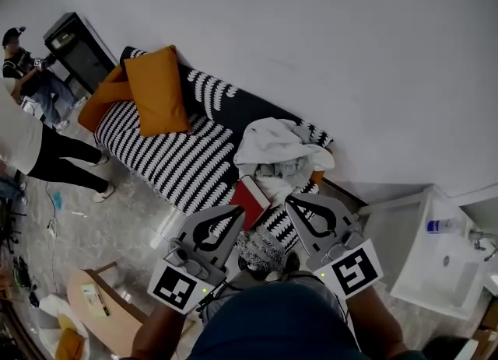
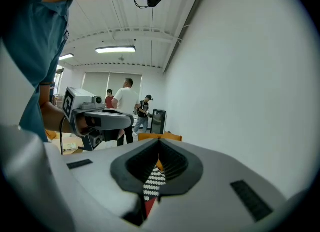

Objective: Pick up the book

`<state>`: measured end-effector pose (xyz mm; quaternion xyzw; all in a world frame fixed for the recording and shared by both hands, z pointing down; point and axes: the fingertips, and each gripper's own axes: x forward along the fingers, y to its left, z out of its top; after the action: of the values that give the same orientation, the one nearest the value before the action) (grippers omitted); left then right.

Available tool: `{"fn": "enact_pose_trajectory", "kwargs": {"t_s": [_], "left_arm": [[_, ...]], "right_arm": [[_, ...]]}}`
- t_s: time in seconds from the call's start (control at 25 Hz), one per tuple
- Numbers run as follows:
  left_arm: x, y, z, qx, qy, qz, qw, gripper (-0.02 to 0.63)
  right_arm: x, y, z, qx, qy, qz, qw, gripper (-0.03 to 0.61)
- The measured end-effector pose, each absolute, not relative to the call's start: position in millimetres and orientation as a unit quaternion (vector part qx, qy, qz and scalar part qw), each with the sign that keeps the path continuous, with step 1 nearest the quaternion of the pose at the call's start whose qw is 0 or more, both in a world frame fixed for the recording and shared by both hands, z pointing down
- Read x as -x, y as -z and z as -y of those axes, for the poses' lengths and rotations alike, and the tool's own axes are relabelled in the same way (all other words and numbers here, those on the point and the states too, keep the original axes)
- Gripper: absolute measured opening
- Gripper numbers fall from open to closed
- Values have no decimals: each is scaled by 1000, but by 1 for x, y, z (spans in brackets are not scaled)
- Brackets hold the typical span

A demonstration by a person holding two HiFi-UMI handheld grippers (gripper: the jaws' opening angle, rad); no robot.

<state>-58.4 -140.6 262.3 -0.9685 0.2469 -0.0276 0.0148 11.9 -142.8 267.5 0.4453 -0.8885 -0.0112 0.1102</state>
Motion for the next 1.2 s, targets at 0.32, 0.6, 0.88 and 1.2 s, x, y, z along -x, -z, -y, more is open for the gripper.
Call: {"fn": "enact_pose_trajectory", "kwargs": {"t_s": [0.32, 0.6, 0.88, 1.2], "left_arm": [[53, -287, 162, 974, 51, -223, -10, 5], [0, -260, 182, 965, 9, -261, -10, 5], [-28, -270, 194, 962, 32, -272, 10, 5], [-10, -267, 202, 943, 53, -330, 15, 5]], "right_arm": [[-22, -278, 151, -459, -11, 883, 104, 14], [-79, -285, 181, -445, -9, 889, 110, 14], [-91, -277, 201, -416, 13, 904, 97, 14], [-86, -288, 208, -379, -4, 922, 79, 14]]}}
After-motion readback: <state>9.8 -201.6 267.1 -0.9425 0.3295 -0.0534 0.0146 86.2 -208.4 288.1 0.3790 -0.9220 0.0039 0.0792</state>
